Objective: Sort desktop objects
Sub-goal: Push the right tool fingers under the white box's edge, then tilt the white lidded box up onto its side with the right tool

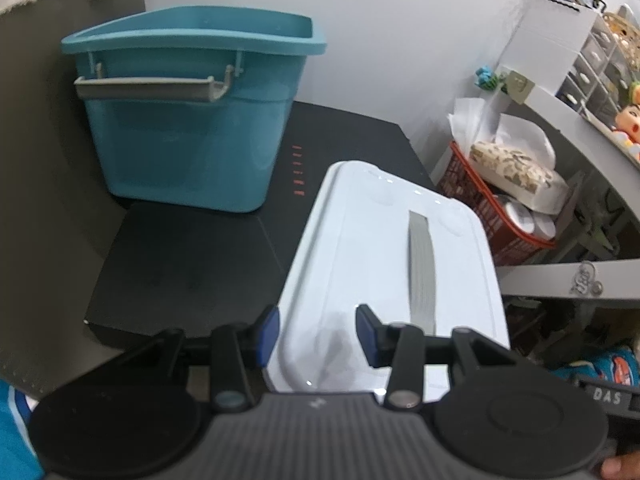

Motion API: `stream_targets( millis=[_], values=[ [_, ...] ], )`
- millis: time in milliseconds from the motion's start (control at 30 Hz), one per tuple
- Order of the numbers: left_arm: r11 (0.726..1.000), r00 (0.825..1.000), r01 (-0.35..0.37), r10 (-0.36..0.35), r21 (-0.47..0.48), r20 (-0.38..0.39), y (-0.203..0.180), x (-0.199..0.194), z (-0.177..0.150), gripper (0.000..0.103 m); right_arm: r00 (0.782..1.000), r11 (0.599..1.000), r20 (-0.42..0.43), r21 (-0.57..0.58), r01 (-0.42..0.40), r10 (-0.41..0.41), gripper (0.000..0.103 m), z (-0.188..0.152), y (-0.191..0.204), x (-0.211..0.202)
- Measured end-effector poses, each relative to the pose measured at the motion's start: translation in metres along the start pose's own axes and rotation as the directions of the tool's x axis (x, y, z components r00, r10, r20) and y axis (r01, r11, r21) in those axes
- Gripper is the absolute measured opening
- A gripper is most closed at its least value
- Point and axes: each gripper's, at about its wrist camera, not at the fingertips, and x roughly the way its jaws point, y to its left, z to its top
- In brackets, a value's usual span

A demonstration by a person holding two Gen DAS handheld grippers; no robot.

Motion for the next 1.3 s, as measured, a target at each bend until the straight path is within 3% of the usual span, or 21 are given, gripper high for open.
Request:
stream_targets(
  millis=[333, 633, 833, 1300],
  values=[
    [1.0, 1.0, -0.01, 0.01, 0.018, 0.001, -0.002, 0.011, 0.002, 0.045, 0.998, 0.997, -0.033, 0.058, -0.046, 0.048, 0.068, 0.0, -0.007, 0.015],
    [0.999, 1.0, 0.027, -0.028, -0.029, -0.013, 0.003, 0.016, 0.0, 0.047, 0.994, 0.993, -0.061, 0.073, -0.09, 0.095, 0.068, -0.001, -0.006, 0.027],
    [0.999, 0.999, 0.035, -0.036, -0.007, -0.024, 0.0, 0.014, -0.002, 0.047, 0.993, 0.993, -0.068, 0.074, -0.092, 0.097, 0.068, -0.002, -0.004, 0.021],
    [0.995, 0.994, 0.096, -0.095, 0.001, -0.058, -0.004, 0.013, -0.004, 0.047, 0.986, 0.987, 0.078, 0.058, -0.15, 0.146, 0.062, 0.001, 0.002, -0.02]
  ],
)
